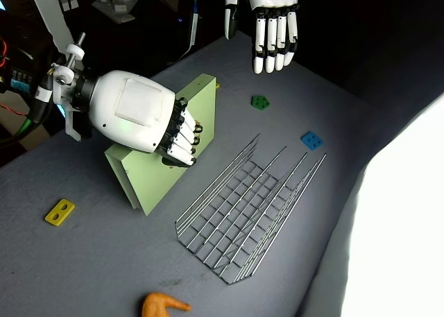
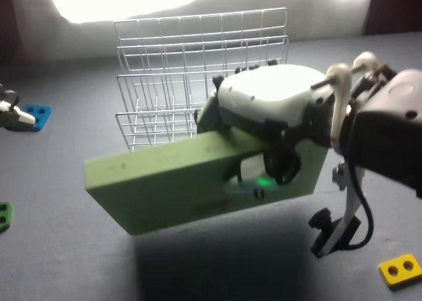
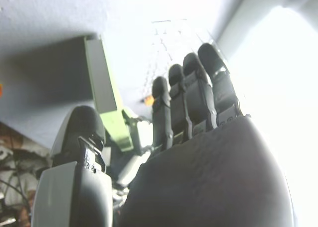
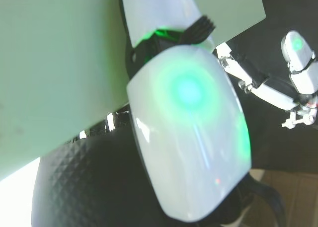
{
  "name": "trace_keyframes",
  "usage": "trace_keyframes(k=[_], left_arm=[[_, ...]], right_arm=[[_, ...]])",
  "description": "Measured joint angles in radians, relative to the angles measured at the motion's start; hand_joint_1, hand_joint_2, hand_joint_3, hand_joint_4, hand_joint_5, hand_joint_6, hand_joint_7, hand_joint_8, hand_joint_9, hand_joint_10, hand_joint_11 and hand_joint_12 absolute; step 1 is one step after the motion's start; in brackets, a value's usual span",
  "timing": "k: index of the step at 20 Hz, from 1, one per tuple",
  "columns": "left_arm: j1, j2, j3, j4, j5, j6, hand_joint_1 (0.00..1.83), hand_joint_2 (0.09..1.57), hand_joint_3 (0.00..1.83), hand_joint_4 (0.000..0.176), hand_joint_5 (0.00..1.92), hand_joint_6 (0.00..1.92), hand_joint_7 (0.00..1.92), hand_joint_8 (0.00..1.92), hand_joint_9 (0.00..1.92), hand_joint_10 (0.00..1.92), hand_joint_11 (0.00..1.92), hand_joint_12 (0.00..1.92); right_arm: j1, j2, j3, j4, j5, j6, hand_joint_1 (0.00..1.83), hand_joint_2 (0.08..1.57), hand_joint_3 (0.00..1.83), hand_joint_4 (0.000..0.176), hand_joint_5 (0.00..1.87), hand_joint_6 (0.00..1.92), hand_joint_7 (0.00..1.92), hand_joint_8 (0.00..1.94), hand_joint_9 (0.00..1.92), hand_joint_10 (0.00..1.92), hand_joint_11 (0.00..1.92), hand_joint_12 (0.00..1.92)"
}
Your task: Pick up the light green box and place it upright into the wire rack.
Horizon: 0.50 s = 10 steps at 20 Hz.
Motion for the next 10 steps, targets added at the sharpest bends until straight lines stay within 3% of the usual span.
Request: trace_keyframes(k=[10], left_arm=[[0.000, 0.000, 0.000, 0.000, 0.000, 0.000, 0.50, 1.29, 0.00, 0.012, 0.21, 0.01, 0.22, 0.00, 0.21, 0.00, 0.00, 0.76]], right_arm=[[0.140, 0.054, 0.000, 0.037, -0.019, -0.024, 1.36, 1.18, 0.00, 0.000, 0.88, 0.98, 0.85, 1.26, 0.74, 1.50, 0.55, 1.74]])
